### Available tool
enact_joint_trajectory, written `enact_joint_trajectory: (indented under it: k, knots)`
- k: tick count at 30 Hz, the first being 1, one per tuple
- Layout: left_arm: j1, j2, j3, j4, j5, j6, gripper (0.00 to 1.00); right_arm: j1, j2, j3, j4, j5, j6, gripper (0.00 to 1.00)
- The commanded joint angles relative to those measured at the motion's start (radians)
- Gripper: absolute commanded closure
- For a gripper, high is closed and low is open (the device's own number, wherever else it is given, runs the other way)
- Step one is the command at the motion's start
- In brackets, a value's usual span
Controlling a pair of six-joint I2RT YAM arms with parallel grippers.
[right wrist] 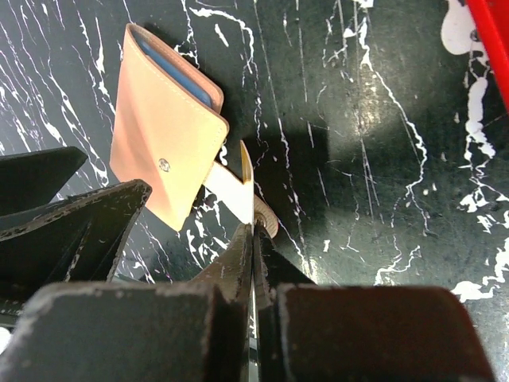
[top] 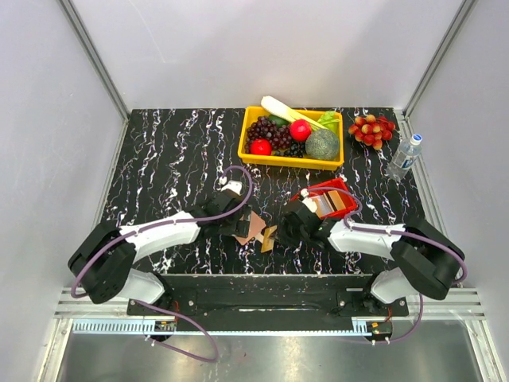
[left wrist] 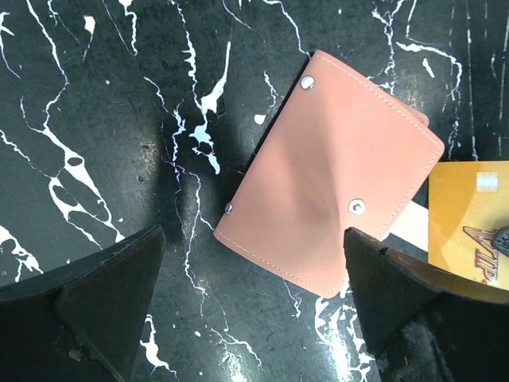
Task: Put the credit cards into the card holder
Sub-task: Open the card holder at the center of the board.
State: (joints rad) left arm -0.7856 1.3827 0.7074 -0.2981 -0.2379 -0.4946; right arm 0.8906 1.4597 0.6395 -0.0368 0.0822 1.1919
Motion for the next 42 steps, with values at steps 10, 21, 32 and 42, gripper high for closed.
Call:
enact_joint_trajectory:
  k: [10,21,32,42]
  knots:
    - [-0.001,0.015,-0.017,0.148,0.089,-0.059,0.01,0.002,-0.010,-0.067,0.245,0.008,0.014,1.00]
    - [0.009,-0.132,-0.059,0.137,0.061,-0.099,0.01,-0.021,0.010,-0.054,0.356,0.004,-0.017,1.00]
    - [0.042,-0.313,-0.071,0.042,0.014,-0.084,0.01,-0.019,0.087,0.038,0.457,-0.073,-0.083,1.00]
    - [0.094,-0.373,-0.086,0.016,0.022,-0.085,0.01,-0.019,0.169,0.133,0.443,-0.110,-0.110,1.00]
